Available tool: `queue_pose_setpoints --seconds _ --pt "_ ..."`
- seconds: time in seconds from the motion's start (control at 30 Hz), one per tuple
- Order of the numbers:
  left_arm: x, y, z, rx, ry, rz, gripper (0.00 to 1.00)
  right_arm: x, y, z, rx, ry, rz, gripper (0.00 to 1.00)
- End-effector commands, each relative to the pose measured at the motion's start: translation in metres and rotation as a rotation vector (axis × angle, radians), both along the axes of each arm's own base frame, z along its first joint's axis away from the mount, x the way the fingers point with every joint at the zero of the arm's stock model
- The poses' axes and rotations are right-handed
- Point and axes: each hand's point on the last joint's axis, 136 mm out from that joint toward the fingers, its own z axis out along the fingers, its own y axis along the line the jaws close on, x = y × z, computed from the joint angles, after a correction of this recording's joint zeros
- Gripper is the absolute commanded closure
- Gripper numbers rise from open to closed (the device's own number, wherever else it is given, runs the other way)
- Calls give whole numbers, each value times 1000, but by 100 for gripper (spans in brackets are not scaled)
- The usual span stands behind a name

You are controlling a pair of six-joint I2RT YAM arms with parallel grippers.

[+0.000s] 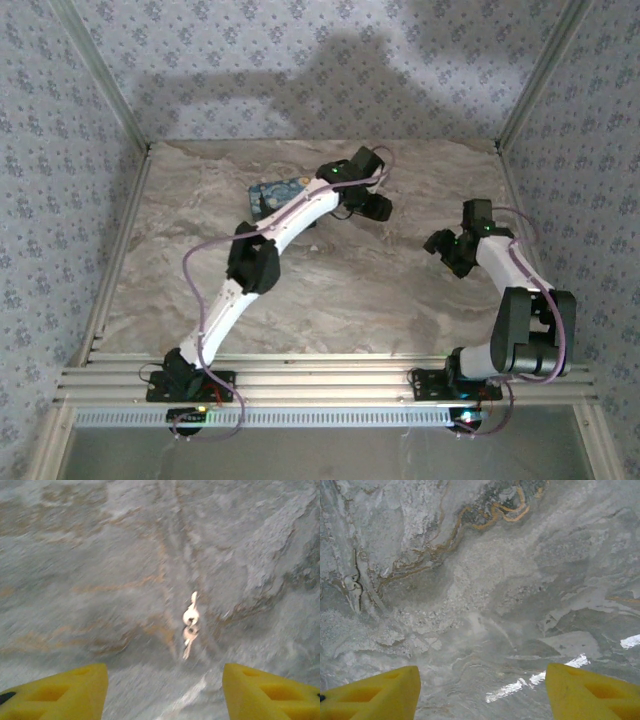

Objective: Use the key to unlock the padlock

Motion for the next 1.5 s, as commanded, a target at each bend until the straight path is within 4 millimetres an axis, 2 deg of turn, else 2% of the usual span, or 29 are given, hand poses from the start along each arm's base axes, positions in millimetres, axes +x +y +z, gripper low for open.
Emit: queue_pose_setpoints --seconds 0.0,0.13,0.3,0.5,0.7,0.9,1.0,1.13,1.37,1.47 --pt "-1 -10 0 -6 -3 1 40 -2 -4 -2 13 -2 0 33" --pt "3 -29 -20 -43 -18 0 43 1 -6 -2 17 -17 12 33" --pt "9 -33 -43 -18 -46 -12 46 1 -6 -5 26 -6 25 33" --pt "-5 -45 -60 4 -51 -73 46 2 -4 -10 38 -3 25 33" --pt "-11 -43 -82 46 -32 -79 46 1 -3 -10 50 -1 22 33" --pt "-21 -38 -95 89 2 -105 48 -2 -2 -8 53 -4 18 33" --pt "-29 -35 -95 107 20 -126 52 -4 0 -5 57 -13 14 33" --pt "-41 -32 -88 119 41 -176 68 -8 1 -2 59 -23 8 34" --pt "-49 -23 -69 137 22 -214 94 -19 -1 10 39 -56 -11 34" --pt "-52 -20 -59 136 10 -237 98 -21 1 14 49 -71 -26 34"
